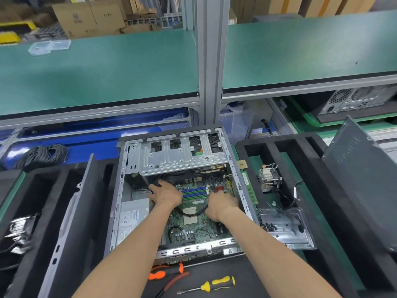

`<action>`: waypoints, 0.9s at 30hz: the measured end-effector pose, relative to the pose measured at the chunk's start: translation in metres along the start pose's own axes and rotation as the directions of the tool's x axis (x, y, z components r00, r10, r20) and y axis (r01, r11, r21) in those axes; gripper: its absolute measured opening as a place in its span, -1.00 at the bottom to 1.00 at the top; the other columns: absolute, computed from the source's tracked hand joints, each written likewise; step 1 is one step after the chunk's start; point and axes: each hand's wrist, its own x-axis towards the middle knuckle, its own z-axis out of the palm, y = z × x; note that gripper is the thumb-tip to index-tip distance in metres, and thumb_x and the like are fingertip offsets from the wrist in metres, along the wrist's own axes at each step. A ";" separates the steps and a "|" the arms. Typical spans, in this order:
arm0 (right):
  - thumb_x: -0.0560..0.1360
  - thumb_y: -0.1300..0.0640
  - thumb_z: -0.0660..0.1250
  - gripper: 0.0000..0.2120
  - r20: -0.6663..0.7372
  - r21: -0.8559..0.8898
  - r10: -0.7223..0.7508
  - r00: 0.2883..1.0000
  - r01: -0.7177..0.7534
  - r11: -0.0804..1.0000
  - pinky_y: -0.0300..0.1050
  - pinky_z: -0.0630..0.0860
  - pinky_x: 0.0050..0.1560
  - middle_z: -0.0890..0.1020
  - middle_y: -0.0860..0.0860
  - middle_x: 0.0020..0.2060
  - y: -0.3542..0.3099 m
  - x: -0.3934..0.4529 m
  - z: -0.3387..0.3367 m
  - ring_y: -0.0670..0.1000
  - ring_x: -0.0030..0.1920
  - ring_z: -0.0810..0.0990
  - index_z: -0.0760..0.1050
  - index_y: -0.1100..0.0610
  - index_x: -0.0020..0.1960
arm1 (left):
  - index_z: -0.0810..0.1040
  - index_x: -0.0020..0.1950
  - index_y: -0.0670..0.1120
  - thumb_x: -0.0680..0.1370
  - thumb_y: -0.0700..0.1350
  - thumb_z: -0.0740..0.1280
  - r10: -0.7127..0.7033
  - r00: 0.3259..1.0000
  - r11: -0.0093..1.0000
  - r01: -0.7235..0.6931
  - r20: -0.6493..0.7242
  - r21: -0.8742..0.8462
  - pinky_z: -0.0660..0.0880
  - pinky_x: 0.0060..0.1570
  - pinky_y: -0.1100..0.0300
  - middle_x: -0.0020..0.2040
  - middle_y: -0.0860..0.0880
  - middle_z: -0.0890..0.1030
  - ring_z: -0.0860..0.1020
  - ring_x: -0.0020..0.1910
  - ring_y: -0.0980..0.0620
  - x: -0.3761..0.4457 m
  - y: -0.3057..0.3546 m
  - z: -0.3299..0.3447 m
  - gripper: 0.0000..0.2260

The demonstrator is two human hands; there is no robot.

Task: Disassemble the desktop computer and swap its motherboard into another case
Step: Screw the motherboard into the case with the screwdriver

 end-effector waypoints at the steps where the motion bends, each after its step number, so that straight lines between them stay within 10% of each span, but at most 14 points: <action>1: 0.55 0.10 0.25 -0.76 0.006 0.012 0.004 1.000 -0.004 1.000 -0.01 0.44 -0.06 0.57 0.10 -0.02 0.000 0.000 0.000 0.12 -0.09 0.49 0.51 0.17 0.16 | -0.07 0.60 -0.19 0.56 -0.09 0.34 0.002 1.000 1.000 -0.002 0.004 -0.004 0.24 0.45 -0.09 0.50 -0.27 0.00 0.12 0.46 -0.35 0.001 0.000 -0.001 -0.23; 10: 0.58 0.10 0.29 -0.74 0.016 0.042 0.013 1.000 -0.014 0.999 0.02 0.55 0.06 0.58 0.10 0.03 -0.001 0.000 0.000 0.11 -0.03 0.53 0.48 0.20 0.21 | 0.39 0.36 -0.15 0.47 0.06 0.35 0.367 0.907 0.901 -0.291 -0.207 0.321 0.34 0.30 -0.12 0.41 -0.22 0.32 0.21 0.37 -0.23 -0.004 -0.003 0.012 -0.47; 16: 0.59 0.06 0.31 -0.70 -0.003 0.034 0.004 1.000 -0.004 0.999 0.02 0.51 0.05 0.58 0.12 0.15 0.001 0.002 0.003 0.14 0.12 0.57 0.46 0.17 0.27 | 0.31 0.49 -0.06 0.34 0.33 0.48 0.473 0.865 0.754 -0.495 0.167 0.432 0.30 0.34 -0.10 0.41 -0.13 0.45 0.39 0.40 -0.18 0.021 0.021 0.020 -0.14; 27: 0.59 0.10 0.29 -0.77 -0.005 0.002 -0.006 1.000 0.006 1.000 0.04 0.54 0.10 0.62 0.09 0.03 0.001 0.001 0.005 0.11 0.03 0.60 0.51 0.17 0.20 | 0.42 0.08 -0.03 0.37 0.27 0.52 0.470 0.801 0.729 -0.589 0.371 0.348 0.41 -0.08 0.08 0.07 -0.01 0.54 0.49 -0.01 -0.04 0.050 0.031 0.009 -0.48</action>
